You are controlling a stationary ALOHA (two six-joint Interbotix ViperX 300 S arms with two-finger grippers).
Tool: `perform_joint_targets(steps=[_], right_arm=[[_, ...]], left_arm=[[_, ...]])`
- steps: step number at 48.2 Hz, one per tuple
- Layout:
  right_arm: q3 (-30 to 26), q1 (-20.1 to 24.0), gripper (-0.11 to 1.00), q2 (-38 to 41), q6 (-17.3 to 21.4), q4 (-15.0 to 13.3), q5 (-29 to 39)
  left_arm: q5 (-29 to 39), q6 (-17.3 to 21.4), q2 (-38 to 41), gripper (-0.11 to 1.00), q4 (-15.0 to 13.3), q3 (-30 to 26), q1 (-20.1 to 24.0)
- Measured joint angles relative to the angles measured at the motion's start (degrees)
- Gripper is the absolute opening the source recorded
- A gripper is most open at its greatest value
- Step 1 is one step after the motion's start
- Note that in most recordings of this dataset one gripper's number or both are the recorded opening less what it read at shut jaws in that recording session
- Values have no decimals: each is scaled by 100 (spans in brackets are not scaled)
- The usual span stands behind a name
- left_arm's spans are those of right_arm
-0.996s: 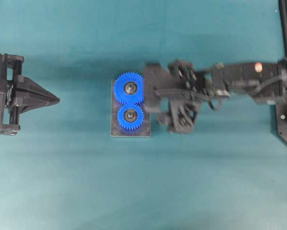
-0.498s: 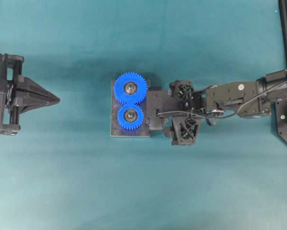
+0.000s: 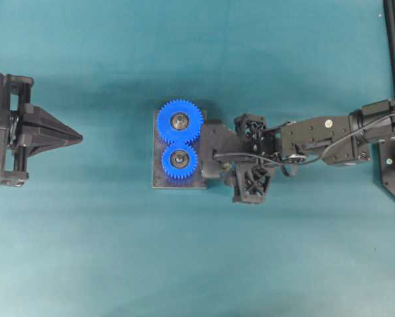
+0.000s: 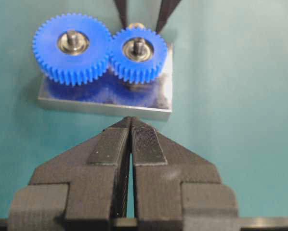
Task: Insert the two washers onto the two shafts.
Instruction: 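Release the washer and move the right gripper to the lower washer, then grasp the lower silver washer with the right gripper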
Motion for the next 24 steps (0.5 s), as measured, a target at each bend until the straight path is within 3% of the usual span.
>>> perform_joint_targets(steps=[2,16,24], right_arm=[[0,-26,31,-9,114,-9,18],[-44,-35,31,-193,246,-26,448],[-413,-44,31,-615,246,-26,1011]], left_arm=[[-9,0,0,0,9,9,0],[-193,-9,-9,0,0,0,0],[-202,-9,0,0,0,0,0]])
